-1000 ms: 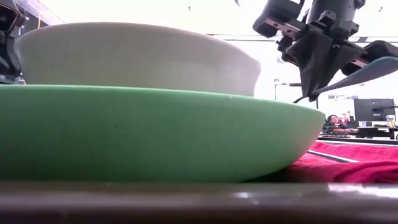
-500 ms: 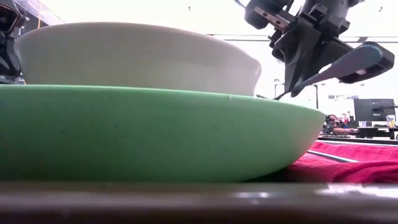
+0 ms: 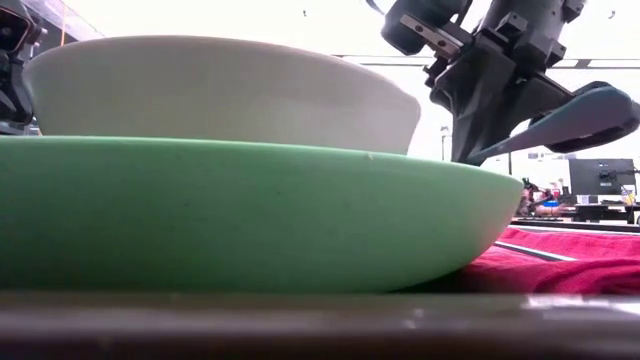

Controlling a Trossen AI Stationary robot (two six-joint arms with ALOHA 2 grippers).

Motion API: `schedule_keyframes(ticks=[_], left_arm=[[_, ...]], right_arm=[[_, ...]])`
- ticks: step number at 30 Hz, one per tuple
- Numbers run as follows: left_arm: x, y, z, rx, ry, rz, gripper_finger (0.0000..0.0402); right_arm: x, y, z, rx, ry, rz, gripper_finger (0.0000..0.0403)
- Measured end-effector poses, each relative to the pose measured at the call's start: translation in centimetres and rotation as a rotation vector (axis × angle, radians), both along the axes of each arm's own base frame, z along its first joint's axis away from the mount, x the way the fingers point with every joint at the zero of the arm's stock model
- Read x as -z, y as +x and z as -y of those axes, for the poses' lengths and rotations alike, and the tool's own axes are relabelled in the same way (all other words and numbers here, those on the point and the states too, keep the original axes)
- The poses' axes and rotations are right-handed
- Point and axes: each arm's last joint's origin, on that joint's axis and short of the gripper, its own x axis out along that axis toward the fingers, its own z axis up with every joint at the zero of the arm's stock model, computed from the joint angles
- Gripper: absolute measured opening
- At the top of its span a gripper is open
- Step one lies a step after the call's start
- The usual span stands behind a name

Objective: Set up tray
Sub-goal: Put the spoon on the top of the table napkin between the green and blue fork on the brown serving tray

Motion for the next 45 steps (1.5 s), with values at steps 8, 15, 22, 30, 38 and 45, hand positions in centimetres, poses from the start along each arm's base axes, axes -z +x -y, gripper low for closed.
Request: schedule_keyframes(ticks=[8,15,22,30,38,45], left_arm=[[0.0,0.0,0.0,-0.007,-0.011,-0.006,0.0072],[0.0,0.0,0.0,-0.007,-0.013,-0.006,0.0072],[0.0,0.0,0.0,-0.007,-0.013,-0.005,0.0072],[0.0,0.0,0.0,-0.006,-0.013,-0.005,0.0072],[0.0,0.0,0.0,-0.006,-0.013,-0.005,0.0072],[0.0,0.0,0.0,-0.007,-0.013,-0.005,0.0072]], right_arm=[[0.4,0.5,-0.3,-0.014,0.005,0.024,0.0000],[1.5,1.1,-0.6,-0.041,0.015,0.022,0.0000],[1.7,1.1,-0.6,-0.078,0.007,0.018,0.0000],[1.9,0.9,-0.6,-0.103,-0.012,-0.008,0.0000],[1.8,1.2,-0.1,-0.132,0.003,0.007,0.0000],[1.8,1.3,0.1,-0.147,-0.003,0.015,0.0000]])
